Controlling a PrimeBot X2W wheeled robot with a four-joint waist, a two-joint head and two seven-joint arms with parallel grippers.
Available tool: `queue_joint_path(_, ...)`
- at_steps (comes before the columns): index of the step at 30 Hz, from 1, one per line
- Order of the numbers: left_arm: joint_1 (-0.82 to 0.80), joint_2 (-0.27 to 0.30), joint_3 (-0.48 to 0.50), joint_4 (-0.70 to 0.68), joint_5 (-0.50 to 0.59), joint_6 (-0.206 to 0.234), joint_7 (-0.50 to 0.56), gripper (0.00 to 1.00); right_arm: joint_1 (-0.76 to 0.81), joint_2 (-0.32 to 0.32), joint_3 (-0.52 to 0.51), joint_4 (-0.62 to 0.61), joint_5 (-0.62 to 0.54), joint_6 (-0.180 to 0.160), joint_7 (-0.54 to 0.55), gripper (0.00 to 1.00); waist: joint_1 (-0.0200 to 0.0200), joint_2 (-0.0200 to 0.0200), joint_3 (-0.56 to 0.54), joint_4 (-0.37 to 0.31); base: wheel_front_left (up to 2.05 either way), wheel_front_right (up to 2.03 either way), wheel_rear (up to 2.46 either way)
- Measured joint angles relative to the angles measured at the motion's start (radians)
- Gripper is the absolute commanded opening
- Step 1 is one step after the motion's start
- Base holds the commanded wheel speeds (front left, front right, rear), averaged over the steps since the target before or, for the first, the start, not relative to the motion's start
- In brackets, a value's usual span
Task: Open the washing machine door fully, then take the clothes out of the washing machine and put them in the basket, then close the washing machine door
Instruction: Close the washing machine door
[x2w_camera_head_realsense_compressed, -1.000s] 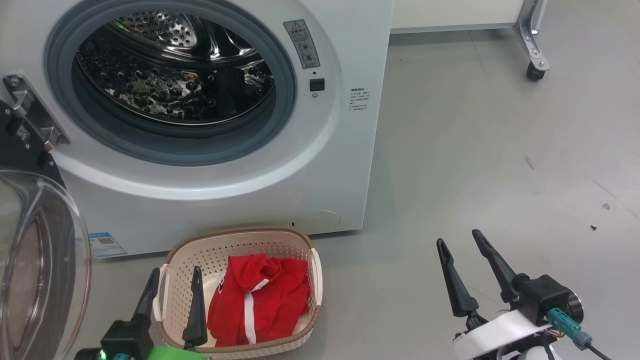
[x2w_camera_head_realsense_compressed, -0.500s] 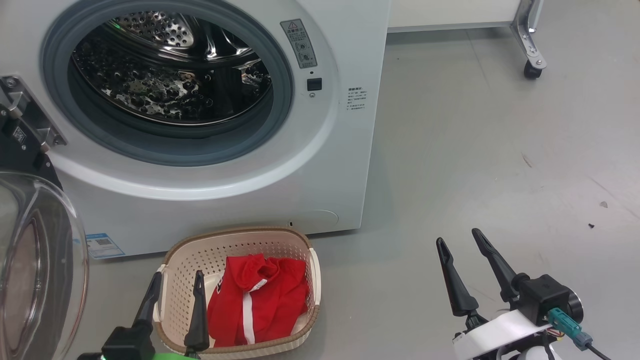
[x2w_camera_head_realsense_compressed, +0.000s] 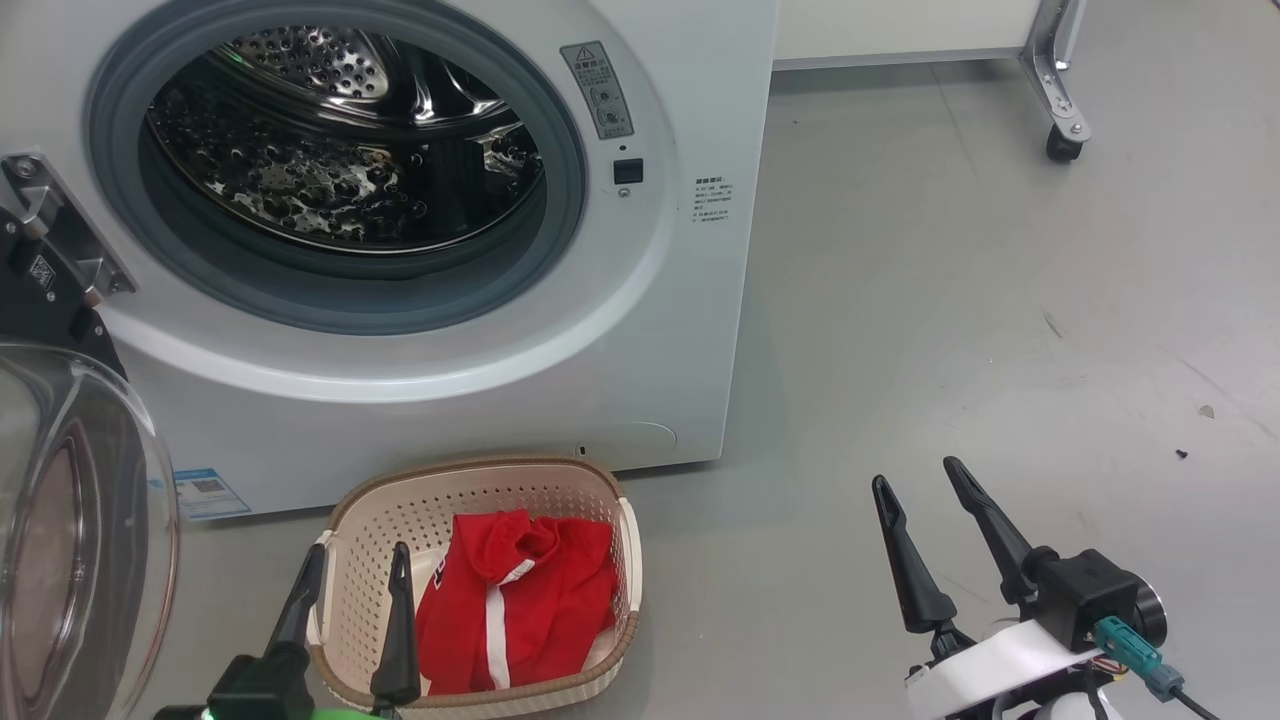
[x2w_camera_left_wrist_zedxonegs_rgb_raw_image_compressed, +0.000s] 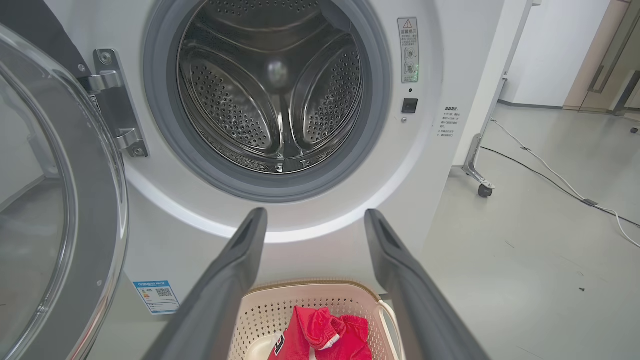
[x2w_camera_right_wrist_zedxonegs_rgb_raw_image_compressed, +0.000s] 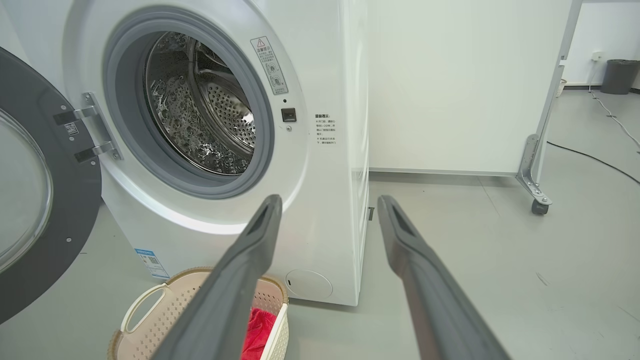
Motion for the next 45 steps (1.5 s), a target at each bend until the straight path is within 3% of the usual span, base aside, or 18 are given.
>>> queue_joint_path(45,0.027,0.002,-0.015,-0.06,0.009,0.009,0.035,1.0,0.017,0.007,-0.002,0.003,-0.002,0.005,0.0,1.0,0.0001,0.0,-0.031,-0.021,-0.8,0.8,0.0)
